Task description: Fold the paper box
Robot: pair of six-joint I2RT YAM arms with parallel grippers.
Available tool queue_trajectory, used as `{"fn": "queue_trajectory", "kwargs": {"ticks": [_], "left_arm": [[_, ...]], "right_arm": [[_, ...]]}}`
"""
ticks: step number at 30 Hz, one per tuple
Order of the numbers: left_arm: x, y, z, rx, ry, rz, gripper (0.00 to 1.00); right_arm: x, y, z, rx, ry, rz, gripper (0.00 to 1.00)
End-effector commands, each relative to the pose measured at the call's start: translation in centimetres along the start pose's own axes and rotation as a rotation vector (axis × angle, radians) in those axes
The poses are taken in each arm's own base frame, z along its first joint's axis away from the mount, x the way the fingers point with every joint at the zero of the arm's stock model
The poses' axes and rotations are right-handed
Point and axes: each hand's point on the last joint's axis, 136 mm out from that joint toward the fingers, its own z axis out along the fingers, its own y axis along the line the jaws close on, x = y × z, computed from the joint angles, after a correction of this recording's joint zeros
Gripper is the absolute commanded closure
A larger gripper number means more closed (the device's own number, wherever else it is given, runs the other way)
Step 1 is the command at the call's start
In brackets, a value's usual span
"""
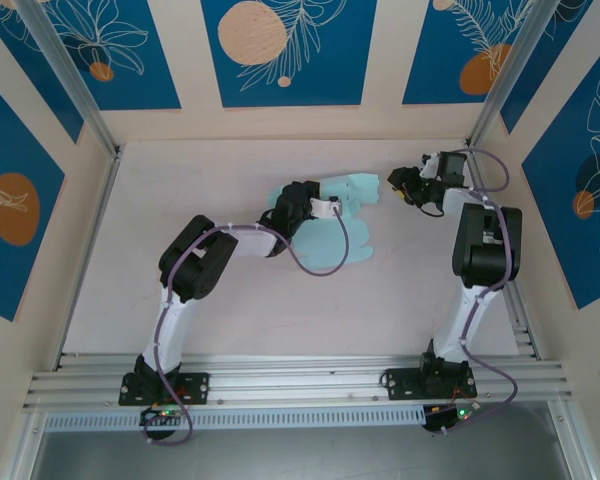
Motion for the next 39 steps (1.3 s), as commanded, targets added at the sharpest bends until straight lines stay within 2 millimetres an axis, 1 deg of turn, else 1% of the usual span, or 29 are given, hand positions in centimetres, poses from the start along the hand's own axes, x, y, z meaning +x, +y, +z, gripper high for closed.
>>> {"fn": "queue_trajectory", "kwargs": {"ticks": [1, 8, 11, 13, 15, 20, 22, 25, 28, 31, 33, 35, 39], "left_arm": [[-0.9, -0.8, 0.0, -0.003, -0.035, 0.017, 1.0], [-0.8, -0.9, 0.1, -0.006, -0.032, 0.029, 1.0], [-0.8, -1.1, 0.2, -0.007, -0.033, 0.029, 1.0], [-0.8, -1.2, 0.2, -0.006, -0.03, 0.029, 1.0], [-0.7, -1.1, 0.3, -0.008, -0.027, 0.029, 1.0], [-0.5, -1.3, 0.4, -0.004, -0.021, 0.035, 1.0], [-0.5, -1.2, 0.3, -0.006, -0.022, 0.035, 1.0], [-0.6, -1.0, 0.3, -0.011, -0.027, 0.03, 1.0], [-0.9, -0.8, 0.1, -0.015, -0.04, 0.019, 1.0], [-1.0, -0.6, 0.1, -0.017, -0.047, 0.001, 1.0], [-1.1, -0.6, 0.2, -0.016, -0.05, -0.004, 1.0], [-1.3, -0.7, 0.3, -0.016, -0.055, -0.01, 1.0], [-1.2, -0.4, 0.4, -0.021, -0.053, -0.017, 1.0]], "right_arm": [[0.6, 0.8, 1.7, -0.066, 0.072, 0.025, 0.57], [0.6, 0.5, 4.6, -0.095, 0.141, 0.031, 0.57], [0.8, 0.7, 5.1, -0.126, 0.166, 0.015, 0.57], [0.8, 0.6, 5.1, -0.134, 0.17, 0.018, 0.57], [0.6, 0.1, 4.5, -0.133, 0.152, 0.037, 0.57], [-1.1, -1.1, 1.3, -0.144, 0.051, 0.085, 0.58], [-1.5, -1.4, 0.3, -0.124, 0.022, 0.083, 0.58], [-1.7, -1.8, -0.3, -0.109, 0.017, 0.089, 0.58], [-1.6, -1.7, 0.6, -0.127, 0.051, 0.101, 0.58], [-1.2, -1.5, 2.3, -0.13, 0.096, 0.106, 0.58], [-1.1, -1.0, 3.6, -0.135, 0.125, 0.1, 0.58], [-1.3, -0.6, 4.9, -0.14, 0.145, 0.096, 0.58], [-1.6, -0.3, 6.7, -0.165, 0.181, 0.115, 0.58]]}}
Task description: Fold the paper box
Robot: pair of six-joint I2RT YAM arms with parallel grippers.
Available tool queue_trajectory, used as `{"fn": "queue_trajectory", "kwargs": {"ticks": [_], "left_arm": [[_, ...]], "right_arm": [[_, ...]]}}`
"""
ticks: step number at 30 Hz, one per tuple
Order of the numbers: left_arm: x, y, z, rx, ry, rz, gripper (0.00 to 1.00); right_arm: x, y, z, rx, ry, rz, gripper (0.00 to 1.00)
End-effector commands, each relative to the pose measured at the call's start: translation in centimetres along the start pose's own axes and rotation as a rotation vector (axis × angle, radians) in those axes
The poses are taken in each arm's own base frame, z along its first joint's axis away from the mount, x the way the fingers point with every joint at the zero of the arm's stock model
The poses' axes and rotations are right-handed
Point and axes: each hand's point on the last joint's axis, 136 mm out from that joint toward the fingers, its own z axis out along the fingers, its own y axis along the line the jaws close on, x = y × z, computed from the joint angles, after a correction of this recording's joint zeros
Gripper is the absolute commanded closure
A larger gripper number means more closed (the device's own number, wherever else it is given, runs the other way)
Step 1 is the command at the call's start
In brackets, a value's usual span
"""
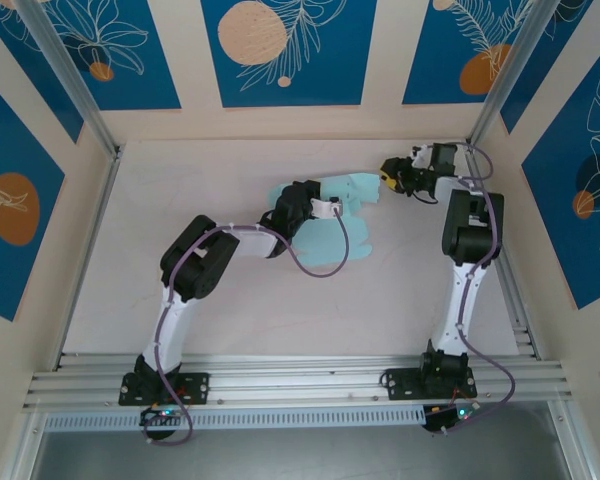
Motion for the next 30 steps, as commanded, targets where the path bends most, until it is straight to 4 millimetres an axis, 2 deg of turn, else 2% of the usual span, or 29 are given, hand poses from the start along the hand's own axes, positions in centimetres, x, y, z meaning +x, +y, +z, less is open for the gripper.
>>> {"fn": "queue_trajectory", "kwargs": {"ticks": [1, 6, 11, 18, 24, 30], "left_arm": [[-1.0, -0.4, 0.3, -0.001, -0.041, -0.03, 1.0], [-0.9, -0.6, 0.4, 0.005, -0.029, -0.025, 1.0], [-0.5, -1.4, 0.6, 0.025, -0.015, -0.013, 1.0], [-0.3, -2.4, 0.7, 0.045, -0.005, 0.012, 1.0], [0.0, -2.9, 0.8, 0.055, 0.008, 0.029, 1.0], [0.3, -2.6, 1.2, 0.051, 0.023, 0.012, 1.0]], "right_arm": [[1.2, -0.8, 1.4, -0.019, 0.086, 0.076, 0.58], [2.3, -0.3, 2.0, -0.033, 0.123, 0.063, 0.58], [4.4, 0.4, 0.9, -0.051, 0.129, 0.04, 0.58], [7.0, 1.1, 0.8, -0.067, 0.147, 0.014, 0.58], [8.1, 1.9, 1.1, -0.077, 0.157, -0.01, 0.58], [8.7, 3.0, 0.4, -0.11, 0.149, -0.051, 0.58]]}}
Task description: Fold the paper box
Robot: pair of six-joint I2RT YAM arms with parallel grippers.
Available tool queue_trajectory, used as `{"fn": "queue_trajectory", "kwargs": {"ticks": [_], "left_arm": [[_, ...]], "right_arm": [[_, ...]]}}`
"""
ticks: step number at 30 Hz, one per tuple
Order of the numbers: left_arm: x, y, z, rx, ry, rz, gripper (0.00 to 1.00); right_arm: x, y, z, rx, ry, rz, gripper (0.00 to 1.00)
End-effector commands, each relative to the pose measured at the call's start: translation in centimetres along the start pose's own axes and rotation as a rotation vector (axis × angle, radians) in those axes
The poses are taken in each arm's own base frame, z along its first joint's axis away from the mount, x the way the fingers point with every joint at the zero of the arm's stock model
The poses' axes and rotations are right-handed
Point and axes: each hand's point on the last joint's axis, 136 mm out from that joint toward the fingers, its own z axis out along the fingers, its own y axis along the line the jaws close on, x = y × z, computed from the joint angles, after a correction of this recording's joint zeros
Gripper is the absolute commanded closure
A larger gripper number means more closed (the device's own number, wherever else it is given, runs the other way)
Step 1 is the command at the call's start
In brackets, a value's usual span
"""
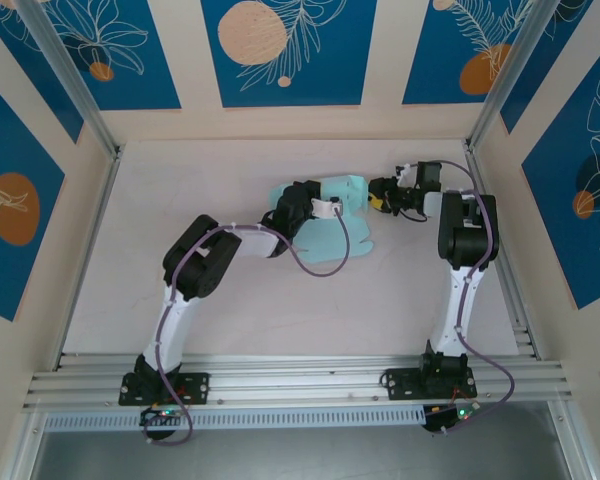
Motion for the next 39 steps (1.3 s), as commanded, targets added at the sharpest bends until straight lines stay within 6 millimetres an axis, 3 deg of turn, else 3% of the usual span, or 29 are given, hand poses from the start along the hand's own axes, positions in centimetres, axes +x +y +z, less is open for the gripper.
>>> {"fn": "queue_trajectory", "kwargs": {"ticks": [1, 22, 39], "left_arm": [[-0.1, -2.2, 0.7, 0.05, 0.004, 0.002, 1.0], [0.7, -3.1, 0.7, 0.099, 0.014, -0.048, 1.0], [1.0, -4.3, 0.5, 0.168, -0.004, -0.08, 1.0]], "right_arm": [[1.1, 3.6, -0.4, -0.074, 0.027, -0.091, 0.58], [3.9, 4.3, -1.3, -0.074, 0.012, -0.19, 0.56], [5.2, 4.6, 0.6, -0.051, 0.068, -0.275, 0.5]]}}
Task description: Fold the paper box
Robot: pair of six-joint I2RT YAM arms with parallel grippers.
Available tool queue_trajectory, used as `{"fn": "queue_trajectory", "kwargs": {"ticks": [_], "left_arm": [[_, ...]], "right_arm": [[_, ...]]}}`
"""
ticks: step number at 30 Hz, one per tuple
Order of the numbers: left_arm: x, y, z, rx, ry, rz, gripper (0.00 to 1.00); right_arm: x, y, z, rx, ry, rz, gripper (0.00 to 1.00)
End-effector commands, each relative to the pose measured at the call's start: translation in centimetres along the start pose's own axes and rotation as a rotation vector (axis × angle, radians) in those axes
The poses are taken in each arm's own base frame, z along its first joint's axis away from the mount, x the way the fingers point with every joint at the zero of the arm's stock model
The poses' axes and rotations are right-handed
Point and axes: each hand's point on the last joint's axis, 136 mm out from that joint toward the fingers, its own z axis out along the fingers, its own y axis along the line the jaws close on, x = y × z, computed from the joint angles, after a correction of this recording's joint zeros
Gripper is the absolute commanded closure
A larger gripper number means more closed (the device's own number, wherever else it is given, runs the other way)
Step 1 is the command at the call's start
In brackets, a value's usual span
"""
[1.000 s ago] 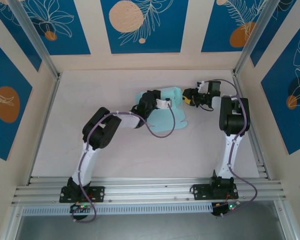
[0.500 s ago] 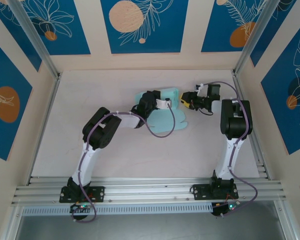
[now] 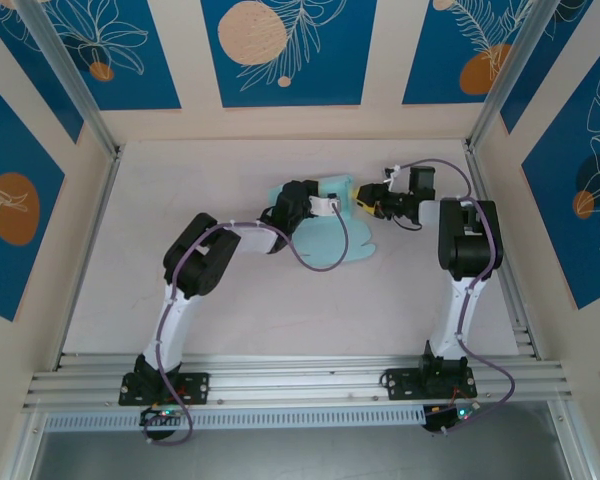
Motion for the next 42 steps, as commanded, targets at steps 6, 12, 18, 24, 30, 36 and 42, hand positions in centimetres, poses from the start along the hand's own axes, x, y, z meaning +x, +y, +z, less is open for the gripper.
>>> {"fn": "queue_trajectory", "kwargs": {"ticks": [6, 12, 18, 24, 30, 36, 42], "left_arm": [[0.1, -3.0, -0.2, 0.114, -0.021, -0.015, 1.0], [-0.4, -2.9, -0.6, 0.149, -0.048, -0.064, 1.0], [-0.6, -3.8, -1.4, 0.296, -0.083, -0.143, 0.99], [0.3, -4.5, -1.5, 0.42, -0.059, -0.208, 0.99], [1.2, -5.2, -1.6, 0.533, -0.036, -0.293, 0.99], [1.5, -4.9, -1.9, 0.624, -0.045, -0.367, 0.99], [1.7, -5.6, -1.6, 0.637, -0.03, -0.369, 0.99]], "right_arm": [[0.8, 1.5, 1.3, 0.05, 0.041, -0.087, 0.5], [0.6, 1.0, 1.7, 0.098, 0.033, -0.091, 0.46], [0.3, 1.0, 2.0, 0.133, 0.036, -0.094, 0.46], [0.2, 2.1, 2.4, 0.129, 0.047, -0.103, 0.46], [-0.3, 2.9, 2.3, 0.119, 0.054, -0.106, 0.46], [-0.5, 3.8, 2.5, 0.094, 0.078, -0.109, 0.46], [-0.2, 3.9, 2.5, 0.078, 0.102, -0.108, 0.46]]}}
